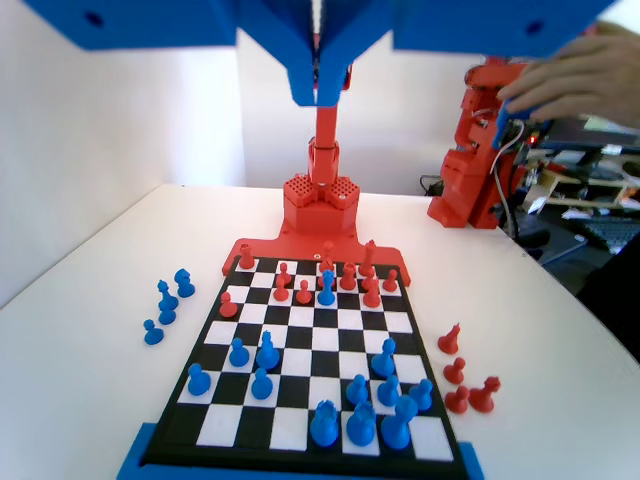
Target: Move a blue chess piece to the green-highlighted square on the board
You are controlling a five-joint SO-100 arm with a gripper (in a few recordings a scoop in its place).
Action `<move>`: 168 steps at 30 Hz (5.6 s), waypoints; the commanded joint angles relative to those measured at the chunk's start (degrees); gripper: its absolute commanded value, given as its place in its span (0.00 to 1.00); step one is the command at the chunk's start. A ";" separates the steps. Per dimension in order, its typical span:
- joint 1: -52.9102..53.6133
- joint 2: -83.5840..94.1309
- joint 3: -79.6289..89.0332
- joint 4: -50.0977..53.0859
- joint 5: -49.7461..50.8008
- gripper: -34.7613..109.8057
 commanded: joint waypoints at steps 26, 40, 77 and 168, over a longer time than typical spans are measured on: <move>1.23 -49.22 -30.15 4.83 11.34 0.25; 9.32 -72.16 -34.63 -5.89 11.51 0.26; 4.39 -95.62 -30.59 -26.54 20.48 0.31; 4.83 -102.92 -27.33 -36.91 19.69 0.25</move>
